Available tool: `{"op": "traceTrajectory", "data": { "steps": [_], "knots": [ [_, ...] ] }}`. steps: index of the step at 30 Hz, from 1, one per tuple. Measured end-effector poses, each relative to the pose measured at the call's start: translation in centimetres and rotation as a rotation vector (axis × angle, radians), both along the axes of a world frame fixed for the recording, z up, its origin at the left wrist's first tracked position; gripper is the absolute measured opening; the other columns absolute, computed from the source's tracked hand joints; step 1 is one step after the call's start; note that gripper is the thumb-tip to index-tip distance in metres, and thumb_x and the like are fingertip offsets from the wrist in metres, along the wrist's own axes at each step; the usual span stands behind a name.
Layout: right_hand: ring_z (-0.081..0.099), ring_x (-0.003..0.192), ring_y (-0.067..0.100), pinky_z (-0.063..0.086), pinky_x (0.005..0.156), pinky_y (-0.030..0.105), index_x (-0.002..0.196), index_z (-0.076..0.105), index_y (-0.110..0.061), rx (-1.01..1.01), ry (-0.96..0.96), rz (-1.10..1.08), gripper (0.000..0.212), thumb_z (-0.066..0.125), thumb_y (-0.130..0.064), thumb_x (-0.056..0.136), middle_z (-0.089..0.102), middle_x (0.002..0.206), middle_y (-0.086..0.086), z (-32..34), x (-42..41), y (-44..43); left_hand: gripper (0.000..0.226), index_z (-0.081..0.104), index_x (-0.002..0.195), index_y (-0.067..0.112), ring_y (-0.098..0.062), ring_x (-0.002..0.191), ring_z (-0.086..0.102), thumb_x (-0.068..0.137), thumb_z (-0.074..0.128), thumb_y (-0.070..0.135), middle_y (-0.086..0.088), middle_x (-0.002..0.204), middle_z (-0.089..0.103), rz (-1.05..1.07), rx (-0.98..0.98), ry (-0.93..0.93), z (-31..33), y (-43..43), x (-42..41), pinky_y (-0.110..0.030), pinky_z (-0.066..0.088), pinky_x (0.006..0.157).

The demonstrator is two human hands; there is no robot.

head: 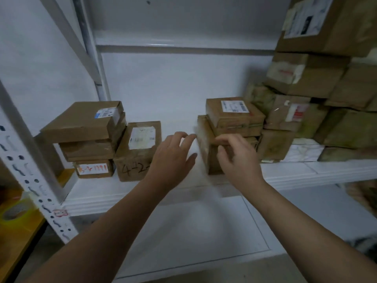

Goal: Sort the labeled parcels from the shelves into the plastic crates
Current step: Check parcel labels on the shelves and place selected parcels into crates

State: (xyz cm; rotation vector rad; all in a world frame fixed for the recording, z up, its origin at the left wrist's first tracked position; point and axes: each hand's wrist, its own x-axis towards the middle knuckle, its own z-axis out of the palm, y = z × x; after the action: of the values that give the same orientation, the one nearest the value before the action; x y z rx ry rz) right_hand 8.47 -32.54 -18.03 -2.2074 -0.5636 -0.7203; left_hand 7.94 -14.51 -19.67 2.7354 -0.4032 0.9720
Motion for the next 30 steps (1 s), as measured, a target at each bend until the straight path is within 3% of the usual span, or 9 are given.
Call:
{"op": "traceTrajectory", "data": {
  "steps": [4,9,12,14,19,25,28,30],
  "knots": [
    [0.052,0.105,0.021,0.038,0.084,0.026,0.106,0.066,-0.01,-0.014,-0.004,-0.107,0.019,0.058,-0.007,0.089,0.061,0.109,0.004,1.0,0.8,-5.1,0.052,0.048,0.136,0.01,-0.027,0.109,0.056,0.089,0.063,0.027,-0.013,0.131,0.052,-0.094,-0.107,-0.003,1.9,-4.7,2.1,-0.038,0.052,0.088],
    [0.05,0.117,0.019,0.042,0.095,0.029,0.124,0.057,-0.014,0.048,0.117,-0.169,0.033,0.056,-0.014,0.091,0.052,0.128,0.003,2.4,2.8,-8.2,0.071,0.018,0.152,0.029,-0.031,0.128,0.045,0.093,0.055,0.044,-0.013,0.153,0.025,0.005,-0.151,0.241,4.1,-7.6,5.5,-0.042,0.045,0.101],
    [0.049,0.123,0.018,0.041,0.102,0.033,0.135,0.049,-0.015,0.097,0.206,-0.135,0.043,0.056,-0.016,0.092,0.05,0.135,0.003,2.9,3.8,-9.0,0.067,0.016,0.151,0.035,-0.029,0.121,0.051,0.095,0.05,0.046,-0.011,0.143,0.044,0.05,-0.101,0.371,4.3,-7.8,6.8,-0.04,0.045,0.097],
    [0.048,0.125,0.018,0.039,0.103,0.031,0.138,0.045,-0.015,0.125,0.247,-0.108,0.047,0.055,-0.016,0.093,0.05,0.136,0.003,3.0,4.3,-9.3,0.06,0.022,0.149,0.033,-0.026,0.111,0.058,0.097,0.049,0.04,-0.007,0.131,0.057,0.045,-0.154,0.349,4.0,-7.9,6.9,-0.036,0.048,0.09],
    [0.047,0.122,0.014,0.04,0.102,0.029,0.147,0.033,-0.014,0.282,0.386,0.013,0.056,0.055,-0.02,0.096,0.048,0.127,-0.004,3.5,4.8,-9.1,0.046,0.037,0.141,0.027,-0.021,0.107,0.058,0.097,0.049,0.036,-0.003,0.124,0.06,-0.005,-0.405,0.267,3.3,-9.1,6.2,-0.03,0.045,0.084],
    [0.044,0.122,0.017,0.039,0.107,0.036,0.138,0.047,-0.016,0.313,0.406,0.001,0.046,0.053,-0.035,0.096,0.036,0.124,-0.003,3.4,5.6,-9.0,0.032,0.045,0.128,0.027,-0.009,0.107,0.054,0.097,0.049,0.036,0.011,0.122,0.054,-0.066,-0.793,0.155,2.9,-10.7,4.8,-0.035,0.051,0.091],
    [0.053,0.112,0.008,0.048,0.091,0.025,0.135,0.044,-0.017,0.489,0.45,0.108,0.042,0.054,-0.033,0.096,0.05,0.128,-0.001,3.3,5.1,-8.4,0.018,0.045,0.112,0.027,-0.011,0.11,0.054,0.096,0.053,0.032,0.002,0.123,0.053,-0.112,-1.008,0.077,2.7,-10.7,4.3,-0.037,0.053,0.092],
    [0.058,0.104,0.005,0.051,0.081,0.022,0.128,0.041,-0.017,0.66,0.498,0.206,0.037,0.055,-0.03,0.096,0.057,0.124,0.002,3.3,4.4,-7.6,0.016,0.042,0.1,0.025,-0.008,0.104,0.053,0.095,0.057,0.026,-0.002,0.118,0.047,-0.106,-1.075,0.012,2.8,-10.7,3.6,-0.031,0.053,0.088]
  ]
}}
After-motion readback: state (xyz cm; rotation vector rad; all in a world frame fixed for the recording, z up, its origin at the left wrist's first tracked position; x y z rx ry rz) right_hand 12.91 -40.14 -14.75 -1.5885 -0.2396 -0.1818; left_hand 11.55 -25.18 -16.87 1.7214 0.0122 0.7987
